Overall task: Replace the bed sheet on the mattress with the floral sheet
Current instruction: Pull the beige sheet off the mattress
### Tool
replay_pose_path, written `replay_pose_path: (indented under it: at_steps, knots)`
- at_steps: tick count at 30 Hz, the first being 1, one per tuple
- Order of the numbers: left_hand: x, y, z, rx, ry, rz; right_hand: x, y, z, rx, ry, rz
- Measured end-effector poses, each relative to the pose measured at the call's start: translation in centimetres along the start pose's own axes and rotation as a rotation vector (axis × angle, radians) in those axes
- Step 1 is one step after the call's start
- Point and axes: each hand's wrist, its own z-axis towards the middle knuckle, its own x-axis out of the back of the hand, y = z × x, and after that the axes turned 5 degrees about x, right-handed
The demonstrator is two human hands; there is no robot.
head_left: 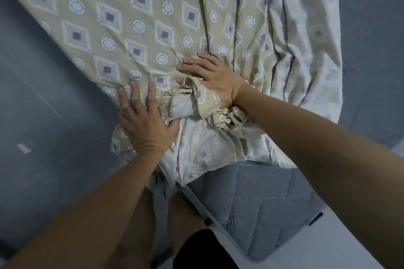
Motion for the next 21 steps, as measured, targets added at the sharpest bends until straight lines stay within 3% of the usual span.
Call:
replay_pose_path:
  at_steps: [5, 10, 13, 17, 21]
  knots:
    - [2.3, 0.3, -0.4, -0.018, -0.053, -0.015, 1.5, -1.6, -0.7, -0.112, -0.017, 0.019]
    - [5.9, -0.1, -0.7, -0.075, -0.154, 0.114, 3.7, -5.8, -3.2, -0.542, 0.01, 0.145]
    - [8.4, -0.2, -1.3, -0.09, -0.212, 0.109, 6.0, -11.1, -4.8, -0.897, 0.138, 0.237]
    - [10.5, 0.6, -4.1, -0.158, -0.15, 0.027, 7.9, -20.8, -7.0, -1.049, 0.464, 0.223]
    - [9.4, 0.5, -7.7, -0.331, -0.182, 0.074, 5.3, -30.1, -9.4, -1.221, 0.419, 0.348]
